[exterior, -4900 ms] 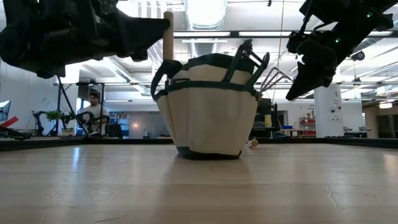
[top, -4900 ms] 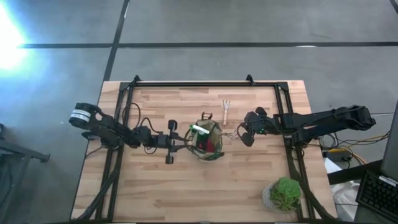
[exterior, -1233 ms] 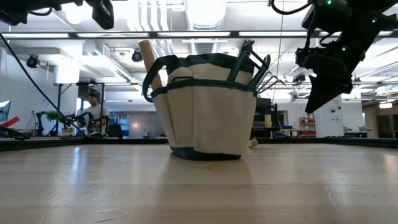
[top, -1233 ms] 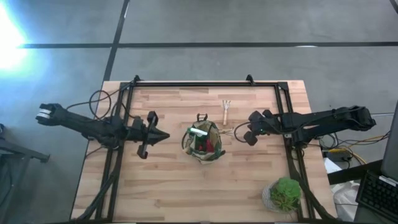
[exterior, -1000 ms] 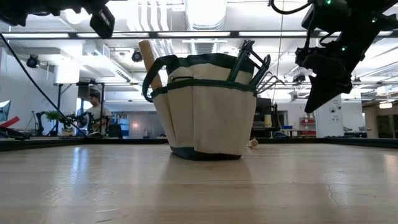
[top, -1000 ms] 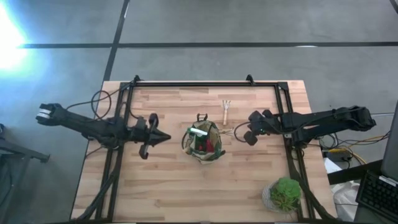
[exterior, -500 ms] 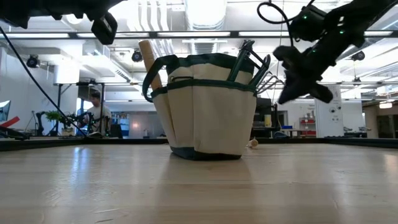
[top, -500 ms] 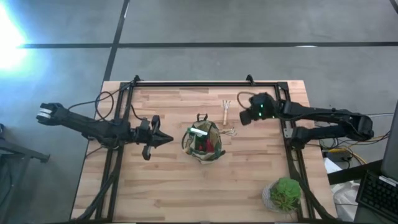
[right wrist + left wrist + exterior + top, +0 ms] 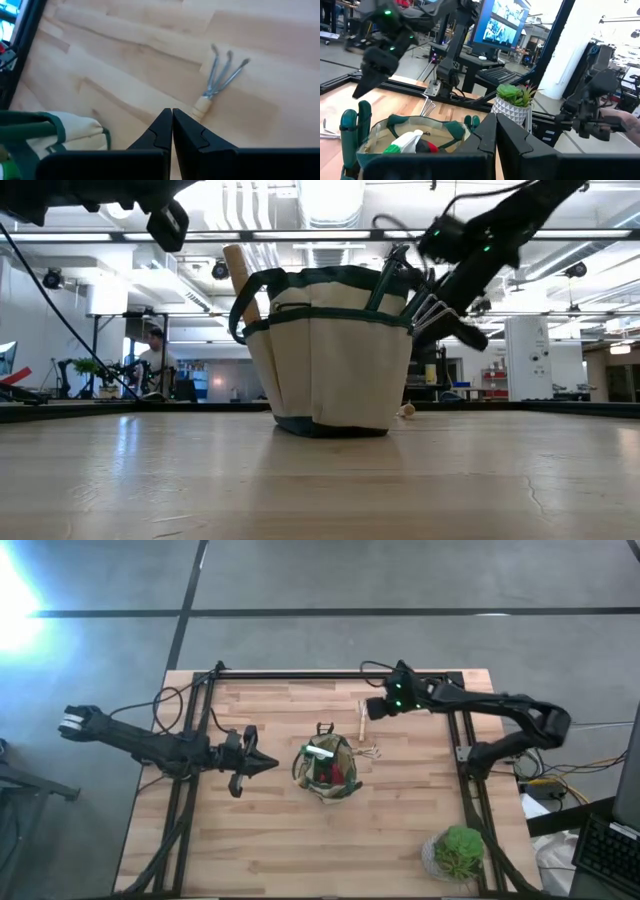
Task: Pick & Place Garden tools in Gardening bag
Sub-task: Put the light brown hand rake into the white gardening bag
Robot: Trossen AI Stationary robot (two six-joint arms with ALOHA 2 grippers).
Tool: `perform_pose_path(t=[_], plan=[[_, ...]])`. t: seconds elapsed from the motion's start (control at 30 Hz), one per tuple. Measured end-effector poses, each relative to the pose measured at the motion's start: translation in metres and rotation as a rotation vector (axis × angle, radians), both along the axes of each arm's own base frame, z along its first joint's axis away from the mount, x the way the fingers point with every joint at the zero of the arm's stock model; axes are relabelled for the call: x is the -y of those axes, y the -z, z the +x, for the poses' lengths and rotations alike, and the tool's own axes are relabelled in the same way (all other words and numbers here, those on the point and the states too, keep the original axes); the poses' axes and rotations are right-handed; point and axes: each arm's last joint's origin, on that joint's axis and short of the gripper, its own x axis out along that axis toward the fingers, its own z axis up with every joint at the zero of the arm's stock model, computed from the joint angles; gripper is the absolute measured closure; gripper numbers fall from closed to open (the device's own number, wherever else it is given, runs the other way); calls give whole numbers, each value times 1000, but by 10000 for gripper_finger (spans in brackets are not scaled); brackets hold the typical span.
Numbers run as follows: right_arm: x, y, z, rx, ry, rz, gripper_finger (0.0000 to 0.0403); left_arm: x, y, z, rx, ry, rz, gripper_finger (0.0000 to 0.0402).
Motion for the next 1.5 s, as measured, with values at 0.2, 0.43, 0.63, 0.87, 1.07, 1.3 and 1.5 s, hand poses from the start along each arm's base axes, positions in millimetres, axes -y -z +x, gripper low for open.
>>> perform_pose_path(t=[0.2,0.43,0.63,0.87,1.07,1.3,1.5], plan=[[24,20,18,-38,12,177,394,1,2,0,-19,14,5,390],[49,29,33,-198,64,298,394,1,2,0,-24,23,6,390],[62,22,48,-283,45,293,388,2,2,0,-24,39,7,390],[65,23,52,-302,44,304,337,2,3,0,-27,46,-3,390],[63,27,50,-304,98,346,279,2,3,0,-31,47,-6,390],[63,29,50,-299,137,370,236,2,3,0,-30,47,-5,390],[62,42,55,-317,139,385,233,2,3,0,-30,47,-4,390]])
